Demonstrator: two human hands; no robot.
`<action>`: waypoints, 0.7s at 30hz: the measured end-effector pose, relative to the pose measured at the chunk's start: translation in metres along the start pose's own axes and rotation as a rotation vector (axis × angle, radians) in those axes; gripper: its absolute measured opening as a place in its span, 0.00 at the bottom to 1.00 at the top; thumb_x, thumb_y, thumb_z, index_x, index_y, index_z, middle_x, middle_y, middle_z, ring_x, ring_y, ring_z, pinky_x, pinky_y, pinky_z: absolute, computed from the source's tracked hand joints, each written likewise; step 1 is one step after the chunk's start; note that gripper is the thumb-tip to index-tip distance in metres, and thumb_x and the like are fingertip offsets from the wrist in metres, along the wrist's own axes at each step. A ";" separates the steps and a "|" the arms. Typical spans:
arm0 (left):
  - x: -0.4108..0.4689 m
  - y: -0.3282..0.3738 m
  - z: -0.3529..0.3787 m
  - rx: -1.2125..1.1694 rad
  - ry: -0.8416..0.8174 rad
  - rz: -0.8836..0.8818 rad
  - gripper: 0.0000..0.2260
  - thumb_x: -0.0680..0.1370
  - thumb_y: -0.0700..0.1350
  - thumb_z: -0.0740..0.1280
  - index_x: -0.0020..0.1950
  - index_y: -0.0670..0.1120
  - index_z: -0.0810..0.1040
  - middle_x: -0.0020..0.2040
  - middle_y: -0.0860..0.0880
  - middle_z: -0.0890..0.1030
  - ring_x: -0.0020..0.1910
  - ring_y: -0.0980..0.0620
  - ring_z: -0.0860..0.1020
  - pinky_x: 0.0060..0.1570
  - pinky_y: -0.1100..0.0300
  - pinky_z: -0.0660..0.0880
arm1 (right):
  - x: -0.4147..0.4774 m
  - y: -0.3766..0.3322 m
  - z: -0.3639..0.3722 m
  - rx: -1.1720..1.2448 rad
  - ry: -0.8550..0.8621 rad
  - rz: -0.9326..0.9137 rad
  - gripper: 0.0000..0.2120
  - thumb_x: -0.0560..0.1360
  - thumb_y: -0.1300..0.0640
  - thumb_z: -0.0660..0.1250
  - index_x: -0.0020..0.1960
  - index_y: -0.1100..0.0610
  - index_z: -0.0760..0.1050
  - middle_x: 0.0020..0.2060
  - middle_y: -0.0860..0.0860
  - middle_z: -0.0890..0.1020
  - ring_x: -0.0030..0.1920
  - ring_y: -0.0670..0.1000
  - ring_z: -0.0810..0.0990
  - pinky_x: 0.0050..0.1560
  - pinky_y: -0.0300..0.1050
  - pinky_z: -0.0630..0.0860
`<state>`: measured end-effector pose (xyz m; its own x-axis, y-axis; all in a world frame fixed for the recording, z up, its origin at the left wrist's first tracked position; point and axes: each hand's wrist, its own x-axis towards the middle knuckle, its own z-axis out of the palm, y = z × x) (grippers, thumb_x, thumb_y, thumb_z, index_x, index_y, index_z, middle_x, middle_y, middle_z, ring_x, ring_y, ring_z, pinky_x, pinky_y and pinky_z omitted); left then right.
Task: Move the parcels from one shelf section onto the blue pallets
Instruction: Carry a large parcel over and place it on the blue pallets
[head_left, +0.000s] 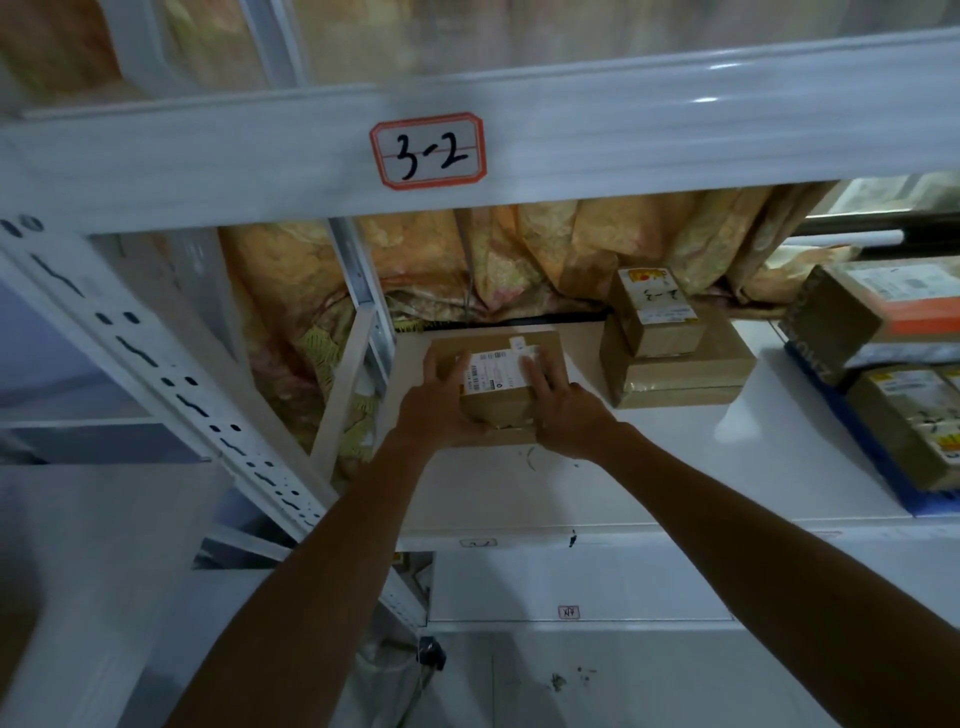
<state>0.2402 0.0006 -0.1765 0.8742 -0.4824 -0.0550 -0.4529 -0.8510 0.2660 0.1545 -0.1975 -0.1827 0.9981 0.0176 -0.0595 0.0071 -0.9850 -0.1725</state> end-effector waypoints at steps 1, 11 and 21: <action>-0.002 0.002 0.000 -0.018 -0.007 -0.005 0.55 0.65 0.62 0.78 0.81 0.54 0.46 0.79 0.41 0.38 0.74 0.37 0.63 0.64 0.45 0.71 | 0.001 0.001 -0.001 -0.017 -0.002 -0.007 0.44 0.77 0.53 0.64 0.80 0.57 0.36 0.78 0.61 0.38 0.58 0.66 0.76 0.55 0.57 0.77; -0.012 0.010 0.003 -0.086 0.036 -0.159 0.59 0.63 0.63 0.79 0.81 0.55 0.42 0.79 0.37 0.44 0.75 0.36 0.61 0.63 0.44 0.70 | 0.010 0.013 0.005 0.102 0.038 -0.060 0.47 0.74 0.47 0.70 0.80 0.46 0.40 0.79 0.55 0.42 0.60 0.65 0.75 0.56 0.56 0.76; -0.050 0.045 0.015 -0.118 0.084 -0.255 0.54 0.66 0.61 0.77 0.81 0.54 0.45 0.76 0.37 0.51 0.67 0.32 0.69 0.64 0.41 0.71 | -0.016 0.023 -0.021 -0.023 -0.031 -0.169 0.48 0.74 0.47 0.71 0.81 0.51 0.42 0.79 0.58 0.44 0.63 0.66 0.73 0.58 0.55 0.73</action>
<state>0.1735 -0.0171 -0.1757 0.9708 -0.2333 -0.0559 -0.1978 -0.9102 0.3640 0.1397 -0.2244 -0.1654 0.9801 0.1884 -0.0620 0.1766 -0.9712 -0.1600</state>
